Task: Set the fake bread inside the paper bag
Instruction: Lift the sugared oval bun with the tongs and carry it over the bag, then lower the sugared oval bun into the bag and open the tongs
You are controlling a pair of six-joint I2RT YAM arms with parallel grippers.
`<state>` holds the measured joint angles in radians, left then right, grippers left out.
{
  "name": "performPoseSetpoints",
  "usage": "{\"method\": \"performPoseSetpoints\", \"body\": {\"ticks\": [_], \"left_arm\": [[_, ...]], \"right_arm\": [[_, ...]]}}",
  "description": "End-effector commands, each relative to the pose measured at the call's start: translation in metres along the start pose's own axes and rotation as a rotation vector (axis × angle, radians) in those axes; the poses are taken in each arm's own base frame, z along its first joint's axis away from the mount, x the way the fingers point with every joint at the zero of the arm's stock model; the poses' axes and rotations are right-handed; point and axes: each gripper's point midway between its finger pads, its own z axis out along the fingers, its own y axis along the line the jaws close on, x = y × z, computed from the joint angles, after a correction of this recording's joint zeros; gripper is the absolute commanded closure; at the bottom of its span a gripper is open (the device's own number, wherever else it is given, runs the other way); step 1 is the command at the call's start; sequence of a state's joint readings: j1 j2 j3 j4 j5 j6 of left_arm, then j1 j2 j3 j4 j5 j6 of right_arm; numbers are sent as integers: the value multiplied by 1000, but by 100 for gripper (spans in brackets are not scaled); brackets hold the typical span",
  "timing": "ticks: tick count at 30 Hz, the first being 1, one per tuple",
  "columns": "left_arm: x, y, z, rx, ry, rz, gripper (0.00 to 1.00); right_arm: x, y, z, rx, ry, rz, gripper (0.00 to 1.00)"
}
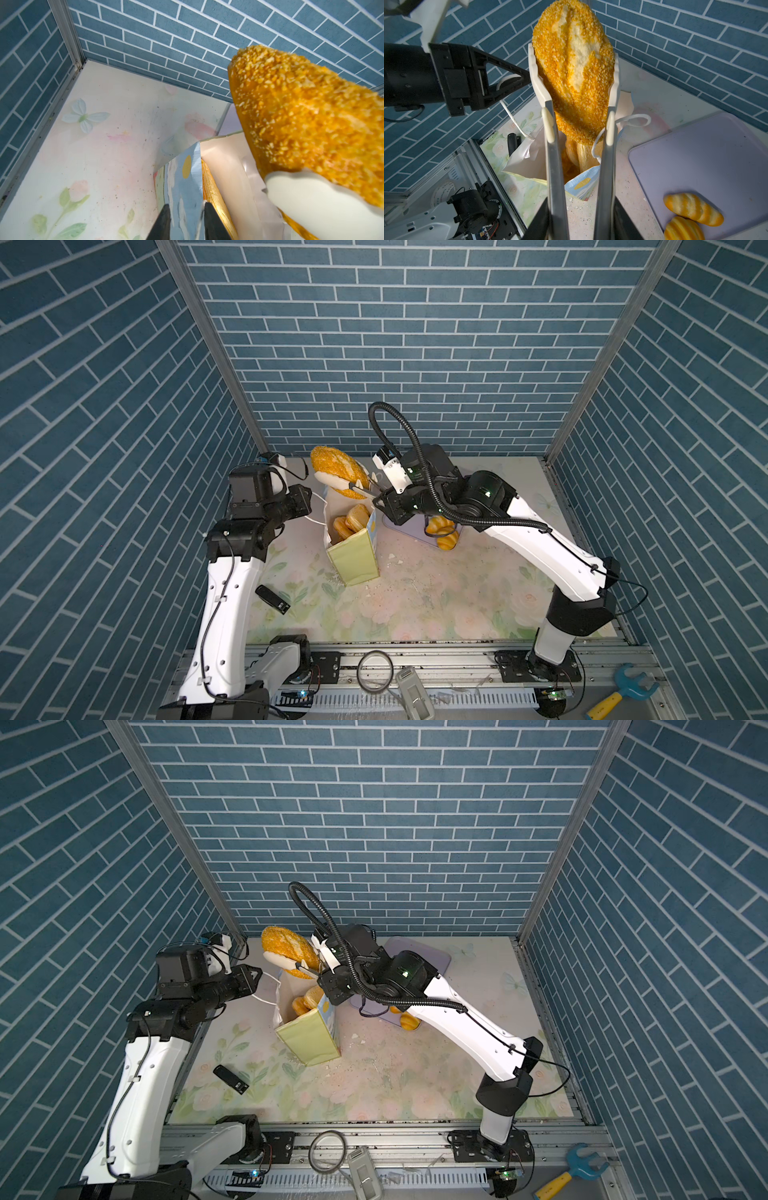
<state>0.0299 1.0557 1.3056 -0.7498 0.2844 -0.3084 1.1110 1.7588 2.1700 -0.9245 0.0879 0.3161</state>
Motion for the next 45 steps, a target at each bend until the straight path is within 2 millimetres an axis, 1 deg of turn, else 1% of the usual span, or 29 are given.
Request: {"method": "performPoseSetpoints", "body": {"ticks": [1,6,9,15,20,24,29,36,40,42,45], "left_arm": [[6,0,5,18,21,-11,77],[9,-1,7,29,30,-22,84],[10,-1,6,31,27,-26,87],[13,0,4,28,27,-27,91],[15,0,3,27,28,-25,92],[16,1,5,28,37,-27,93],[15,0,3,29,32,-26,94],[17,0,3,29,37,-27,94],[18,0,3,28,42,-28,94],[18,1,3,28,42,-28,94],[18,1,3,28,40,-28,94]], "right_arm": [[-42,9,-39,-38,-196,102,75],[-41,7,-40,-25,-236,149,75],[-39,10,-38,-37,-232,162,75],[-25,15,-29,-31,-184,168,75],[-14,18,-24,-16,-153,158,74],[-12,17,-26,7,-156,154,74],[-3,19,-22,13,-130,157,73],[8,16,-25,33,-117,168,73],[15,17,-23,33,-96,167,70],[18,17,-21,34,-86,164,66],[17,16,-23,43,-93,159,59]]}}
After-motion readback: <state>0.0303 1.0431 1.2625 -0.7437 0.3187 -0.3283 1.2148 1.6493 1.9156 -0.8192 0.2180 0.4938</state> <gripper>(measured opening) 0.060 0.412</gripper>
